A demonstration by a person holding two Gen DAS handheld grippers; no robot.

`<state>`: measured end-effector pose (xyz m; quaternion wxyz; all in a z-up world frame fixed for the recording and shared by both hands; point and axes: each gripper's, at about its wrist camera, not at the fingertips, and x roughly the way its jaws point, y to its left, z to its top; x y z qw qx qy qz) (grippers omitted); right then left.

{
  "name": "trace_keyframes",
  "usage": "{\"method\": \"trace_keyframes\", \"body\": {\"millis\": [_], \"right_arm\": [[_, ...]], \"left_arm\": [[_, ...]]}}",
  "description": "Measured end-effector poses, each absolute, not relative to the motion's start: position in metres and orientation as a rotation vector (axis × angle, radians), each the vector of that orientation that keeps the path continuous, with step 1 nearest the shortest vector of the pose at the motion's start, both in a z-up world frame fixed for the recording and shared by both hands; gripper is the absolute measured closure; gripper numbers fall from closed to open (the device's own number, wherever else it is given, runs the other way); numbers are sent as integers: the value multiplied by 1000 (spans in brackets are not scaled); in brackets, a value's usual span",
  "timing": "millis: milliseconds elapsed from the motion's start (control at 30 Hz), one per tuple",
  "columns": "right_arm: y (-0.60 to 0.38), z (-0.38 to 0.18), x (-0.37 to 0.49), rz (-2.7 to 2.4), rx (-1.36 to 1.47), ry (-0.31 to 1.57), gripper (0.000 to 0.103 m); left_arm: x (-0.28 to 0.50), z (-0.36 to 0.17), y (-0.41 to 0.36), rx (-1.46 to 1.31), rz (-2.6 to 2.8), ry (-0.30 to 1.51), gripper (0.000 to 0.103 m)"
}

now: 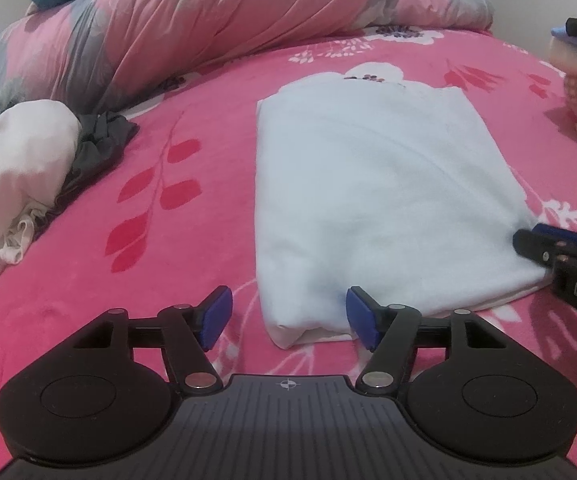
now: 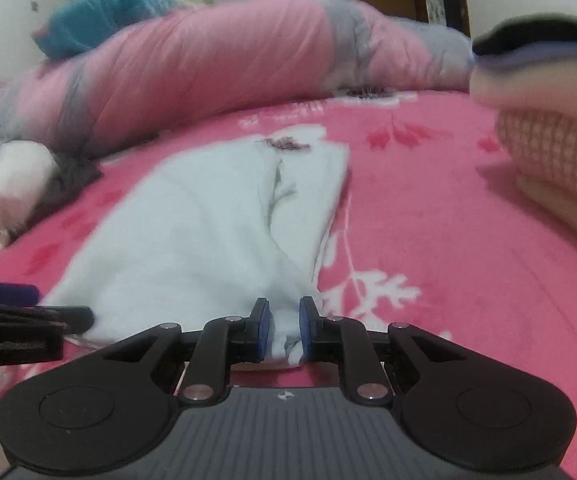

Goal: Fold clothes
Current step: 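Position both open grippers at the end of the folded white shirt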

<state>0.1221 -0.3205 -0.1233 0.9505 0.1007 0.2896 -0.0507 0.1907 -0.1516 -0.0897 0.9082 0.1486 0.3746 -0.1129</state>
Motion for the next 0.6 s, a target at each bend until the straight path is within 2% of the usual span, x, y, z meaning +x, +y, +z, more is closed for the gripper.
{"method": "trace_keyframes", "body": {"millis": [600], "right_arm": [[-328, -127, 118, -86, 266, 584, 86]], "left_arm": [[185, -91, -160, 352, -193, 757, 36]]}}
